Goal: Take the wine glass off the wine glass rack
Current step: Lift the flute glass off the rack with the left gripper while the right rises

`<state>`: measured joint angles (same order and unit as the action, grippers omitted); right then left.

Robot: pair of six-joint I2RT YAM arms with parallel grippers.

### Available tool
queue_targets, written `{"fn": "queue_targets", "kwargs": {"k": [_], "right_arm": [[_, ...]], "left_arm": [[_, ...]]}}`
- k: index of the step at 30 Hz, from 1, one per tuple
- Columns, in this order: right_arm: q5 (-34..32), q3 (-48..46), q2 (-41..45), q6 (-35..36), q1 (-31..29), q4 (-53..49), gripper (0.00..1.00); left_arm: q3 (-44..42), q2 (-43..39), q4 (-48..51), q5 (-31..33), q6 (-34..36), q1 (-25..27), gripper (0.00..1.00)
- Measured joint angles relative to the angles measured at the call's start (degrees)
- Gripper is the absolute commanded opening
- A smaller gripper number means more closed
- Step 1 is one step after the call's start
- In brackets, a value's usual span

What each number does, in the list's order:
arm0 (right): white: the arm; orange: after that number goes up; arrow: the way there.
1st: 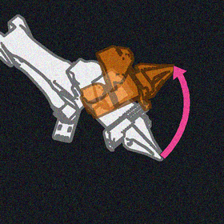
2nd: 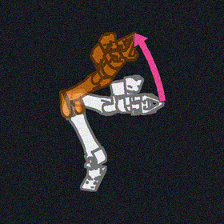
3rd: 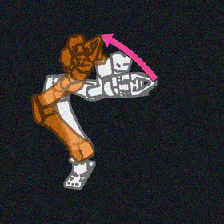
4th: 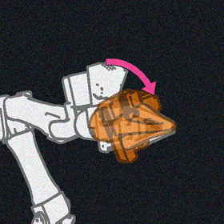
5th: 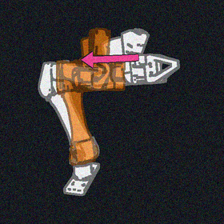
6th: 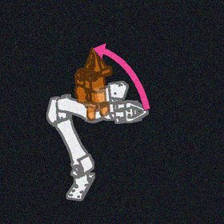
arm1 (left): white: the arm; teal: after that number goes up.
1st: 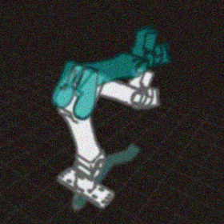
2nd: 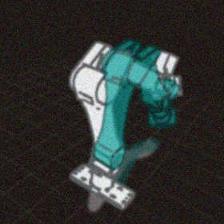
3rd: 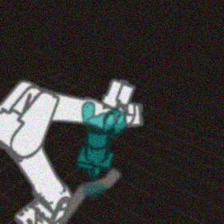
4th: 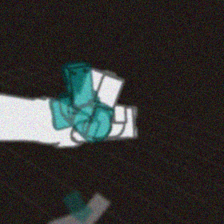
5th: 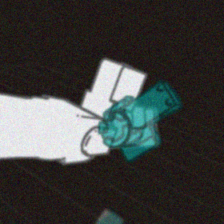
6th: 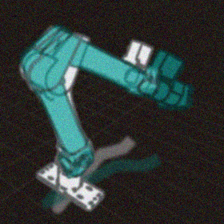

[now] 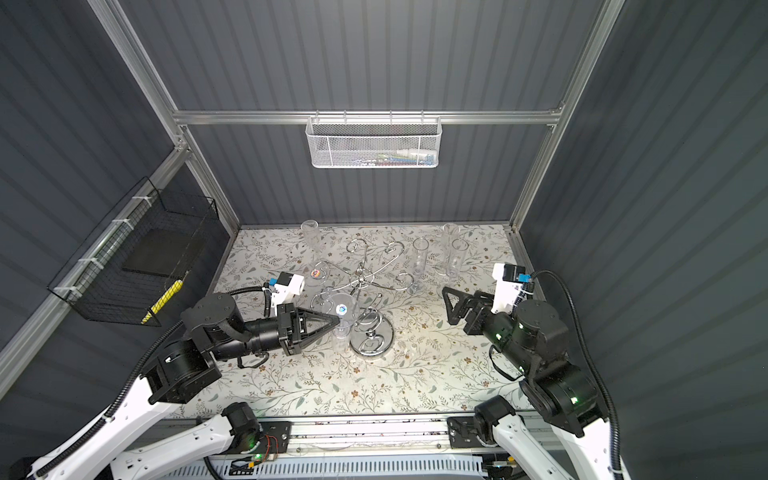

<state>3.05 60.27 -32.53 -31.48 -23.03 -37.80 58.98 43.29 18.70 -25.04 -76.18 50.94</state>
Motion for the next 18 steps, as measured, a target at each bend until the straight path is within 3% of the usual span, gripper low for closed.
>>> {"fn": "queue_targets", "kwargs": {"k": [10,18], "right_arm": [[0.1,0.9,-0.6,0.0,0.0,-0.2,0.99],[0.5,2.7,-1.3,0.0,0.0,-0.5,0.99]], "left_arm": [[5.2,-4.4,14.2,-1.7,6.1,0.0,0.00],[14.4,-7.3,28.1,7.4,12.1,0.0,0.00]]}}
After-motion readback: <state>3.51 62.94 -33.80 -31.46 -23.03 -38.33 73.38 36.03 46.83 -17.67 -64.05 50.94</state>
